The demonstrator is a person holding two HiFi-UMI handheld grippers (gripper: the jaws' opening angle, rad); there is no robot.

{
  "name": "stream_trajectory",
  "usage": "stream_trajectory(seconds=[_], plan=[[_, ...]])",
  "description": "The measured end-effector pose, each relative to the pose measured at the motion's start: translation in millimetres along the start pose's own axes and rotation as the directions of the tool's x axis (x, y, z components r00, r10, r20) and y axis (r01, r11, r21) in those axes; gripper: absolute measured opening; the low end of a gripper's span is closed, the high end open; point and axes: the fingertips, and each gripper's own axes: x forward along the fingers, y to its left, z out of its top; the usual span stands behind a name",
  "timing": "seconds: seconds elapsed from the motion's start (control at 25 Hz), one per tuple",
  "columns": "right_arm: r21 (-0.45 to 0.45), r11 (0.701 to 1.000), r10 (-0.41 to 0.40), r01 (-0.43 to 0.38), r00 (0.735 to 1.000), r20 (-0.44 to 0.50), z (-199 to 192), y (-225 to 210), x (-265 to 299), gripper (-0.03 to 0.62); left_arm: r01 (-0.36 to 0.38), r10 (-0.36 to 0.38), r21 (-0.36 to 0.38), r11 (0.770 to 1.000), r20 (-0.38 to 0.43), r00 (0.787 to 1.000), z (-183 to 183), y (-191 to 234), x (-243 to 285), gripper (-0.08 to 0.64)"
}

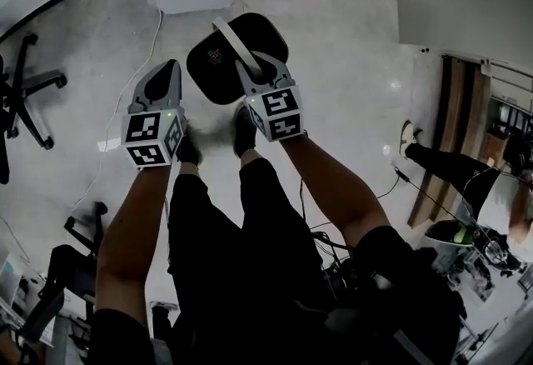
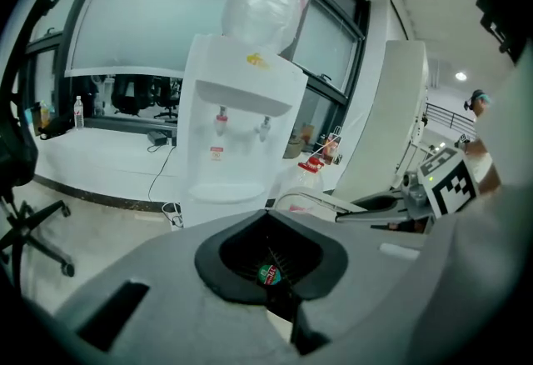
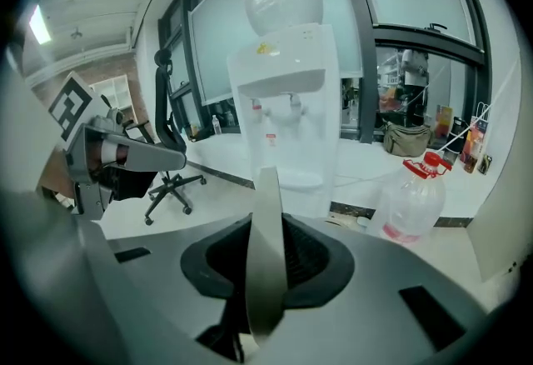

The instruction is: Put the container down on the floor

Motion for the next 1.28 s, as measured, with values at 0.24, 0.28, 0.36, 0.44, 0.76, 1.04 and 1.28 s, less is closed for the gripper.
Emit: stream_trajectory(seconds=[0.24, 0.28, 0.36, 0.44, 0.76, 1.04, 1.28], plan=[[-0.012, 1.0, -0.001, 0.0, 0.999, -0.054, -31, 1, 35, 0.084, 0.008, -0.007, 0.034, 0.999, -0.021, 1.0, -25, 11, 25, 0.011], [-0.013, 1.0, 0.001, -0.002, 0.998, -0.06, -35, 2, 41, 0.084, 0.005, -0.004, 0.038, 0.999, -0.03, 1.0, -30, 15, 29, 0.011], [-0.012, 1.0, 0.004, -0.004, 0.997, -0.072, -45, 3, 54, 0.086, -0.001, 0.003, 0.039, 0.999, -0.052, 0.999, -43, 22, 37, 0.011], [-0.013, 1.0, 0.007, -0.009, 0.997, -0.082, -56, 3, 65, 0.086, -0.002, 0.005, 0.036, 0.999, -0.07, 0.998, -54, 28, 44, 0.011], [-0.05, 0.998, 0.017, -0.023, 0.993, -0.121, -87, 6, 119, 0.086, 0.009, -0.003, 0.05, 0.999, -0.127, 0.992, -98, 50, 72, 0.011], [0.0, 1.0, 0.002, -0.002, 0.988, -0.153, -109, 10, 156, 0.084, 0.005, 0.002, 0.045, 0.999, -0.16, 0.987, -121, 66, 83, 0.011], [0.022, 1.0, -0.01, 0.014, 0.987, -0.162, -119, 9, 182, 0.084, -0.041, 0.044, 0.021, 0.999, -0.174, 0.984, -137, 87, 88, 0.011]])
